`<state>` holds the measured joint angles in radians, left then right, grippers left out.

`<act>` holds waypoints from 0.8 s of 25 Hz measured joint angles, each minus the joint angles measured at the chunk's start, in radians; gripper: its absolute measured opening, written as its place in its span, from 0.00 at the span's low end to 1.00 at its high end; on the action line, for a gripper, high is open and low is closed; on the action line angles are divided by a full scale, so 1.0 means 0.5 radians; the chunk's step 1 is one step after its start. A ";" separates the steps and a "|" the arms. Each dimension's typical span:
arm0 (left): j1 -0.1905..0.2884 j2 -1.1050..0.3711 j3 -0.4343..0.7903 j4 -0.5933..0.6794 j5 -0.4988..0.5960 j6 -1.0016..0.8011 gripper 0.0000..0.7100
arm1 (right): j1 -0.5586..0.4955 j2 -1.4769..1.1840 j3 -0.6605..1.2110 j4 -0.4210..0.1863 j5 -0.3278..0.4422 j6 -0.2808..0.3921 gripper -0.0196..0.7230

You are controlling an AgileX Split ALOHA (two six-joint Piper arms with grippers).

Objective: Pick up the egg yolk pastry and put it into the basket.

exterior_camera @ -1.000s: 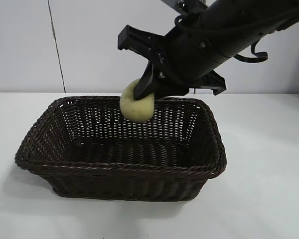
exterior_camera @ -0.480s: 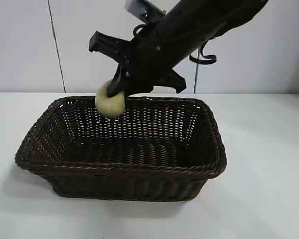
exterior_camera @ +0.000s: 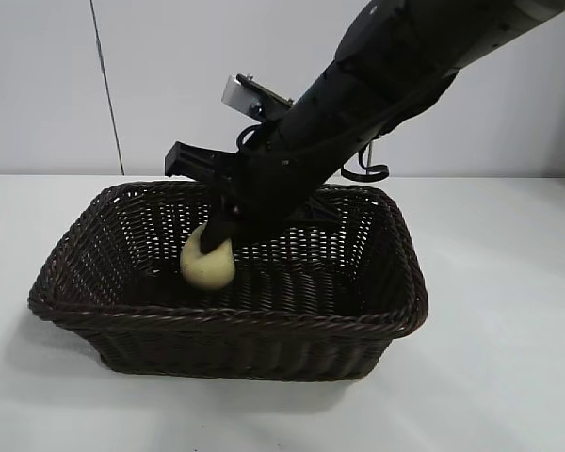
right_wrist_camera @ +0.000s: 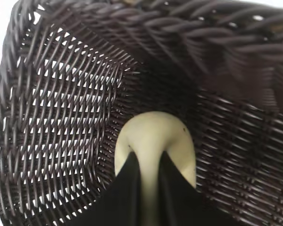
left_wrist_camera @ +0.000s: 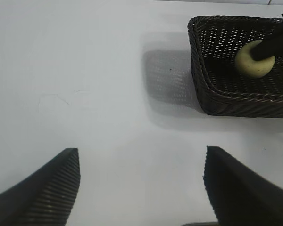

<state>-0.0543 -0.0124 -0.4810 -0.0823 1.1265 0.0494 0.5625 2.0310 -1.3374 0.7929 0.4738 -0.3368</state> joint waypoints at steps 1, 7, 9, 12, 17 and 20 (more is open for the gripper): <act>0.000 0.000 0.000 0.000 0.000 0.000 0.75 | 0.000 -0.002 -0.002 0.000 0.030 0.002 0.38; 0.000 0.000 0.000 0.000 0.000 0.000 0.75 | -0.005 -0.098 -0.166 -0.192 0.320 0.146 0.64; 0.000 0.000 0.000 0.000 0.000 0.000 0.75 | -0.014 -0.128 -0.314 -0.358 0.522 0.308 0.64; 0.000 0.000 0.000 0.000 0.000 0.000 0.75 | -0.014 -0.141 -0.560 -0.715 0.836 0.541 0.65; 0.000 0.000 0.000 0.000 0.000 0.000 0.75 | -0.054 -0.141 -0.856 -1.249 1.232 0.819 0.65; 0.000 0.000 0.000 0.000 0.000 0.000 0.75 | -0.166 -0.141 -0.923 -1.402 1.396 0.883 0.65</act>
<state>-0.0543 -0.0124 -0.4810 -0.0823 1.1265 0.0494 0.4793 1.9604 -1.7991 0.0919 1.1719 0.1046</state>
